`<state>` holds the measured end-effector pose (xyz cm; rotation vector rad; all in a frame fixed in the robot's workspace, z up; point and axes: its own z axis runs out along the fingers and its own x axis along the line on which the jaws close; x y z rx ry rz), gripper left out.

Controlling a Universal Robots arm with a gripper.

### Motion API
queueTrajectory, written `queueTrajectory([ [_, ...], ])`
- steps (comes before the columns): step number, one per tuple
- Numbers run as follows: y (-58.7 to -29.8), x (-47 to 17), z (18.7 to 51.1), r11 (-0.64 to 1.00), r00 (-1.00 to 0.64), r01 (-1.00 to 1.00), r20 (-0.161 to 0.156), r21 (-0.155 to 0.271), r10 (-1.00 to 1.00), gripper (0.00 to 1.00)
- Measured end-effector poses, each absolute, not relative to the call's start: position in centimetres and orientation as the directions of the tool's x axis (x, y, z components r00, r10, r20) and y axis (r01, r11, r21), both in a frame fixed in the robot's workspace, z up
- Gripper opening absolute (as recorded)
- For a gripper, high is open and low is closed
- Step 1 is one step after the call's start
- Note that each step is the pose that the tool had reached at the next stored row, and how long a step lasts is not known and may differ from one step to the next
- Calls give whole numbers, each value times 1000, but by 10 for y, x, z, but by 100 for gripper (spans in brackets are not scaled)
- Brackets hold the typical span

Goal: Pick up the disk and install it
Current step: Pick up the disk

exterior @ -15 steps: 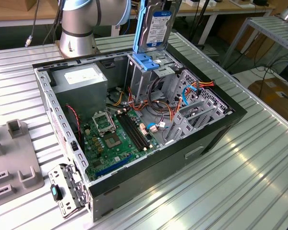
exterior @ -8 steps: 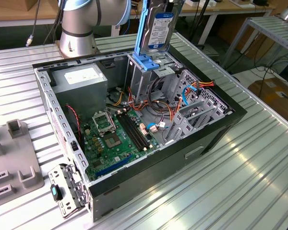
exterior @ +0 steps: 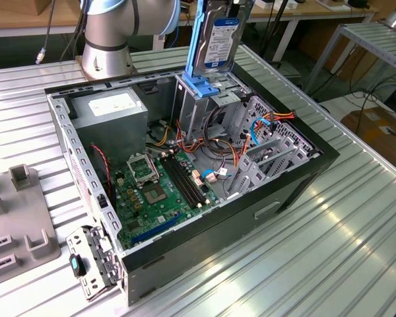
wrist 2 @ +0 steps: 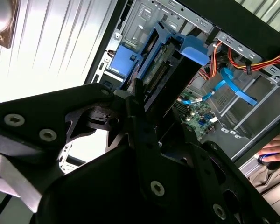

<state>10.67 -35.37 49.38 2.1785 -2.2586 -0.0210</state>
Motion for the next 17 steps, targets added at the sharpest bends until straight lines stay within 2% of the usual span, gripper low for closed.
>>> queueTrajectory([
  [17, -370, 107, 494, 36, -36, -999, -7, 12, -999, 35],
])
